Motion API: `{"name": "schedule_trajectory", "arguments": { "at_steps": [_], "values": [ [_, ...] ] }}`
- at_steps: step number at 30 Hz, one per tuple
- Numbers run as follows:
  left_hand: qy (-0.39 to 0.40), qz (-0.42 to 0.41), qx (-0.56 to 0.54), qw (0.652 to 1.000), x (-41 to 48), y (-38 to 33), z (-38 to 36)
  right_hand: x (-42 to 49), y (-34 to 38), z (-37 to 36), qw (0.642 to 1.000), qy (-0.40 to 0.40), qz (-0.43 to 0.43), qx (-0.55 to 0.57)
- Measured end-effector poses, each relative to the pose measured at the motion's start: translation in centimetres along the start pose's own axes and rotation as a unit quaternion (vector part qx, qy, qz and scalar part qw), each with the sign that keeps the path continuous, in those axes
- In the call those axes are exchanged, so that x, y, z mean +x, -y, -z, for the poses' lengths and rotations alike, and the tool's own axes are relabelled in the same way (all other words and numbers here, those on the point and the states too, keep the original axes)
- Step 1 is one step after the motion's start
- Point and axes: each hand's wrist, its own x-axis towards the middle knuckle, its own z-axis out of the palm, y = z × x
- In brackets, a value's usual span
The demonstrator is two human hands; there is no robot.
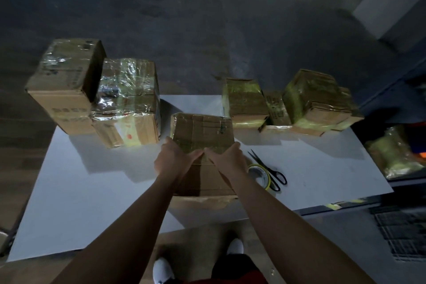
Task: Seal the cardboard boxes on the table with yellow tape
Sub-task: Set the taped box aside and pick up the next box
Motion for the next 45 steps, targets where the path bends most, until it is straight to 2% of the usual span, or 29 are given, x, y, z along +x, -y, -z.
{"name": "schedule_trajectory", "arguments": {
  "at_steps": [9,13,16,18,20,26,29,33,39,45],
  "values": [
    [-0.019,0.026,-0.053,0.998,1.1,-0.5,0.6,1.1,0.5,0.3,0.999,-0.024,0.004,0.039],
    [-0.007,0.001,-0.116,0.993,2.7,-1.5,1.4,3.2,2.5,1.3,0.997,-0.033,0.039,0.052],
    [-0.031,-0.045,-0.113,0.992,2.7,-2.7,1.8,5.3,4.7,2.2,0.994,-0.036,0.087,0.05],
    [-0.048,-0.114,-0.045,0.991,2.5,-2.9,1.5,6.8,6.0,2.6,0.993,-0.032,0.104,0.048],
    [-0.02,-0.157,0.062,0.985,2.2,-3.0,1.4,8.2,6.8,2.8,0.992,-0.026,0.113,0.039],
    [0.094,-0.151,0.209,0.962,3.5,-3.6,1.3,12.0,7.3,2.7,0.985,-0.024,0.17,0.01],
    [0.08,-0.154,0.267,0.948,4.8,-4.2,1.1,12.9,6.4,2.5,0.964,-0.018,0.258,-0.056],
    [0.018,-0.175,0.35,0.92,6.3,-6.1,0.3,14.0,5.9,2.5,0.93,-0.028,0.344,-0.126],
    [0.061,-0.137,0.389,0.909,8.6,-8.8,-0.5,16.9,6.4,4.8,0.905,0.03,0.357,-0.229],
    [0.112,-0.113,0.383,0.91,10.0,-10.2,-0.1,17.5,6.8,5.6,0.897,0.054,0.349,-0.266]
  ]
}}
